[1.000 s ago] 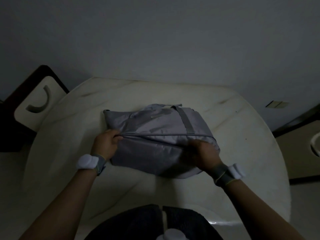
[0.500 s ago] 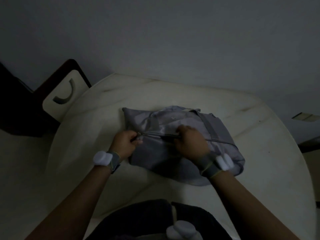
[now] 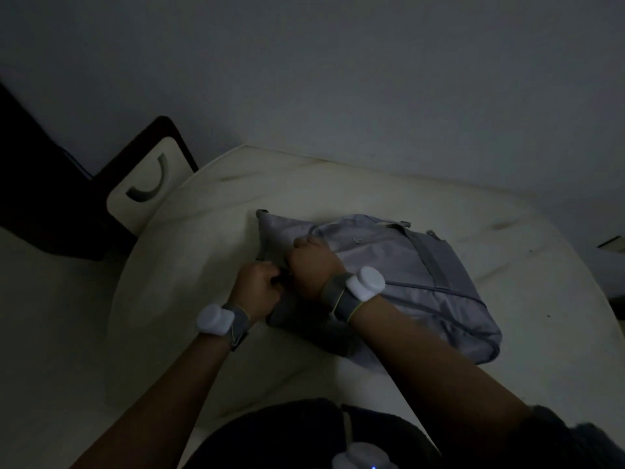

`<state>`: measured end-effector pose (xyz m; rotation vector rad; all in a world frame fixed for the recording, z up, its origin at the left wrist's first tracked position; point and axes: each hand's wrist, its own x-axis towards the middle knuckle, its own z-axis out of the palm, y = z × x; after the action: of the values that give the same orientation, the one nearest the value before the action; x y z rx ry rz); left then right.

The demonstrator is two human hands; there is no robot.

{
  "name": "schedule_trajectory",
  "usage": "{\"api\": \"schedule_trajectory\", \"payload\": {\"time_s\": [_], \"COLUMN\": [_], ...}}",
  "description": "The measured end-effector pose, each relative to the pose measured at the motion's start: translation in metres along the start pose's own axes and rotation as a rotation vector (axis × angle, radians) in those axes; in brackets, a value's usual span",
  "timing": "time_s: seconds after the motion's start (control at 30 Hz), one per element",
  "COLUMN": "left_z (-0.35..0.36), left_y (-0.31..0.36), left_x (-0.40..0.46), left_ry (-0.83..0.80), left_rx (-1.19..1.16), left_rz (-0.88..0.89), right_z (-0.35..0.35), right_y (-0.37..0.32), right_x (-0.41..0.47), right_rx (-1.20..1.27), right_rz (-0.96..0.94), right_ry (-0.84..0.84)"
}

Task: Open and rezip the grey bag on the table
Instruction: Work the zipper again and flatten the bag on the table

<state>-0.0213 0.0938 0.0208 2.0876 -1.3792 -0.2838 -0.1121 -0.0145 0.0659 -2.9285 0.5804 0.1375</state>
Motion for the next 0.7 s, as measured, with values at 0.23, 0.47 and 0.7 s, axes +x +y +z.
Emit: {"api": "schedule_trajectory", "payload": {"time_s": [0.23,0.47,0.7], "left_z": [-0.003,-0.007,-0.005], "left_y": [0.012,0.016,0.02], "left_x": [-0.001,-0.001,0.006], "left_ry": [0.043,0.021,0.068], "left_rx": [0.009,0.025,0.024], "left_rz": [-0.028,-0.036,-0.021], "right_z": [-0.011,-0.03,-0.029], "right_y": [-0.016,-0.014,0.012], "right_x": [-0.008,-0.007,-0.009], "right_rx": [0.045,0.279,0.329], "right_rz": [0.143,0.358,0.393], "right_ry": [0.045,-0.002,0.006]}}
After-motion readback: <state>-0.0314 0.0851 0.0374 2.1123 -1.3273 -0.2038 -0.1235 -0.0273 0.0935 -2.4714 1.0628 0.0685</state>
